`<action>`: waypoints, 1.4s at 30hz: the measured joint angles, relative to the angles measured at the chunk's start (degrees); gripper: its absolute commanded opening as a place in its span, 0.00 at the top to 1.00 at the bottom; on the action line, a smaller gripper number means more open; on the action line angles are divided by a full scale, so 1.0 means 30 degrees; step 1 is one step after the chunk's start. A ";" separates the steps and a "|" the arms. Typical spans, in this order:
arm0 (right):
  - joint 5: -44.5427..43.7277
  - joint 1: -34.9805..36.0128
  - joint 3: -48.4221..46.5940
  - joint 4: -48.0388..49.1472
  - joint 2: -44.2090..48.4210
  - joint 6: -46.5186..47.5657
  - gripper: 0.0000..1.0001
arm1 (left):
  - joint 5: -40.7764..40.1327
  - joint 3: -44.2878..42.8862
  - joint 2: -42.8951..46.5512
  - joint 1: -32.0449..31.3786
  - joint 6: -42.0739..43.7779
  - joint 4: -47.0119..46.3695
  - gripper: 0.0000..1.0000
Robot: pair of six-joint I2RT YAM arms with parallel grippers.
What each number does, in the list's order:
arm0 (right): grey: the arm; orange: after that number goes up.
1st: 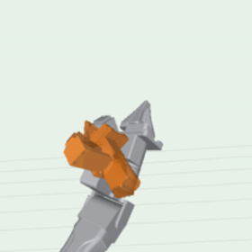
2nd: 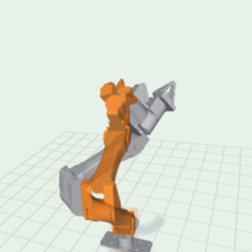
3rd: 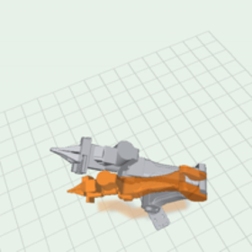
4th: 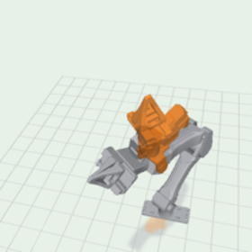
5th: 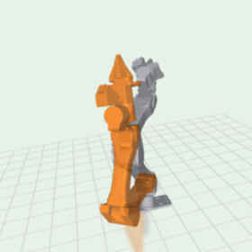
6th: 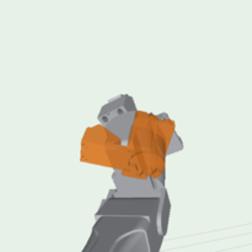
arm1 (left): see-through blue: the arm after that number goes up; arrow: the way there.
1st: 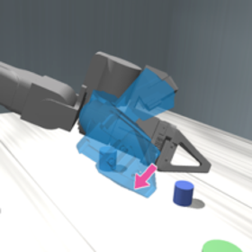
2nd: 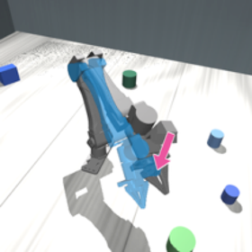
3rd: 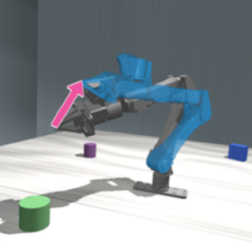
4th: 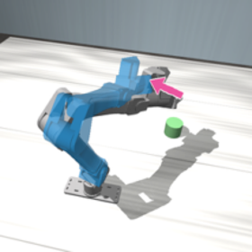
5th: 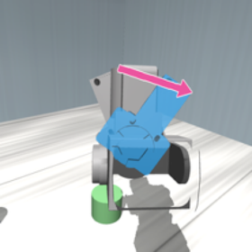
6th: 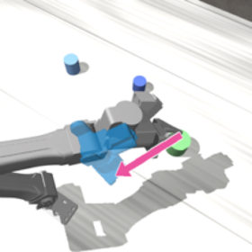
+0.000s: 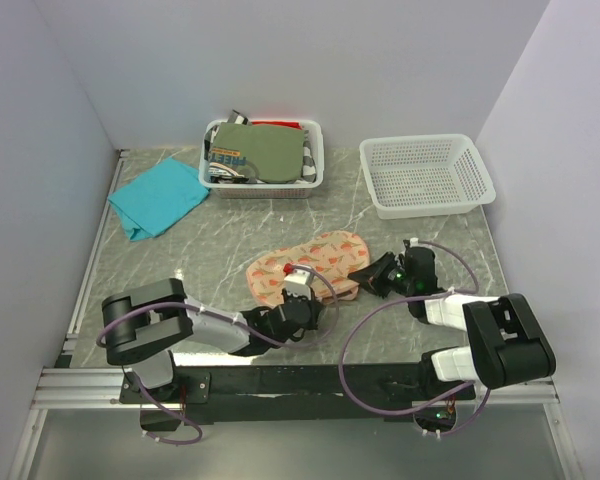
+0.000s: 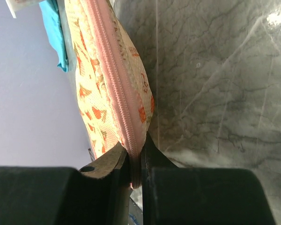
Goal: Place the bra in the laundry bag and zip it closed
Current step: Zip the zipper on the laundry bag.
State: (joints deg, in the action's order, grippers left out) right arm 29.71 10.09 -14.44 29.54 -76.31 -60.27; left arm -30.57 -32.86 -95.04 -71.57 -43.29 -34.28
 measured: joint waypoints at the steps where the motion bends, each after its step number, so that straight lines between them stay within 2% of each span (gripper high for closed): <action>1: 0.0022 -0.0015 -0.0095 -0.0124 -0.0036 0.0058 0.92 | -0.0146 0.0138 0.0109 -0.0022 -0.0175 0.0109 0.99; 12: 0.0146 -0.0168 -0.1632 -0.0984 -0.1239 0.1122 0.90 | -0.1341 0.2215 0.1690 -0.0051 -0.1945 0.1523 0.99; 13: 0.0262 -0.0168 -0.1880 -0.1144 -0.1523 0.1253 0.86 | -0.1392 0.2266 0.1785 -0.0051 -0.2004 0.1596 0.99; 14: 0.0350 -0.0168 -0.2062 -0.1209 -0.1734 0.1333 0.79 | -0.1457 0.2310 0.1880 -0.0051 -0.2055 0.1625 0.99; 15: 0.0466 -0.0168 -0.2288 -0.1224 -0.2011 0.1450 0.57 | -0.1501 0.2331 0.1938 -0.0051 -0.2062 0.1654 0.99; 17: 0.0823 -0.0175 -0.2732 -0.1209 -0.2630 0.1639 0.46 | -0.1625 0.2331 0.2004 -0.0051 -0.2055 0.1690 0.99; 18: 0.0794 -0.0248 -0.2922 -0.1093 -0.2878 0.1792 0.34 | -0.1705 0.2324 0.2004 -0.0051 -0.2004 0.1880 0.99; 20: 0.0809 -0.0495 -0.2994 -0.0772 -0.3060 0.1960 0.26 | -0.1770 0.2317 0.1887 -0.0051 -0.1953 0.2266 0.99; 24: 0.0386 -0.0699 -0.2688 -0.0809 -0.2506 0.2193 0.18 | -0.1851 0.1435 0.0954 -0.0051 -0.1800 0.2244 0.99; 31: -0.0860 -0.0699 -0.0255 -0.2317 0.1989 0.2076 0.17 | -0.1545 -0.1632 -0.1384 -0.0051 -0.1362 0.2688 0.99; 35: -0.1107 -0.0554 0.0925 -0.3038 0.4437 0.1698 0.17 | -0.1122 -0.2412 -0.1698 -0.0051 -0.0911 0.2667 0.99; 42: -0.0984 -0.0328 0.1297 -0.2404 0.4765 0.0648 0.18 | -0.0444 -0.2732 -0.1676 -0.0240 0.0124 0.2521 0.99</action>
State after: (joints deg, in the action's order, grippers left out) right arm 26.76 9.10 -10.55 22.33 -62.02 -58.33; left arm -31.90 -41.06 -100.07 -72.29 -42.92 -26.72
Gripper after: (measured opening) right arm 0.827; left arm 0.026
